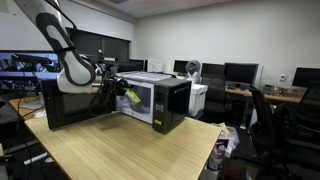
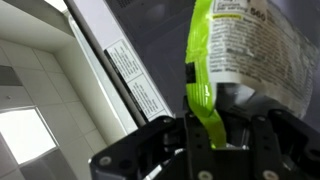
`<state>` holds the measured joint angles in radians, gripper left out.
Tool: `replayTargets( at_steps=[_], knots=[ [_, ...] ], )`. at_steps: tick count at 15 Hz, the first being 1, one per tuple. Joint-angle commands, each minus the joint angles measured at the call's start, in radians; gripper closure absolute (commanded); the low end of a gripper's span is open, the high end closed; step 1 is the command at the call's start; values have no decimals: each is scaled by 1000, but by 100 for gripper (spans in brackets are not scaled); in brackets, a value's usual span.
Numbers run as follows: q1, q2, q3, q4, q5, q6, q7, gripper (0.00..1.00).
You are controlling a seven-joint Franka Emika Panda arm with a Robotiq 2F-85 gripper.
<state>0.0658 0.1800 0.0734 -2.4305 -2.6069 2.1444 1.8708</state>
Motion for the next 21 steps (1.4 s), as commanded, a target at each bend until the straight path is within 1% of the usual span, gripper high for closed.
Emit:
replayTargets(
  at_steps=[1, 4, 5, 9, 11, 14, 17, 19, 21],
  knots=[
    [-15, 23, 14, -9, 1, -48, 10, 98],
    [-9, 55, 19, -6, 0, -108, 8, 98],
    [75, 63, -66, -5, 0, -119, 28, 98],
    [200, 115, -199, 6, 0, -165, 71, 98],
    [268, 149, -280, 18, 0, -175, 108, 98],
    [379, 223, -428, 56, 0, -173, 188, 98],
    [467, 297, -552, 97, 0, -158, 275, 98],
    [510, 344, -622, 123, 0, -146, 335, 98],
    [537, 380, -676, 145, 0, -119, 393, 98]
  ],
)
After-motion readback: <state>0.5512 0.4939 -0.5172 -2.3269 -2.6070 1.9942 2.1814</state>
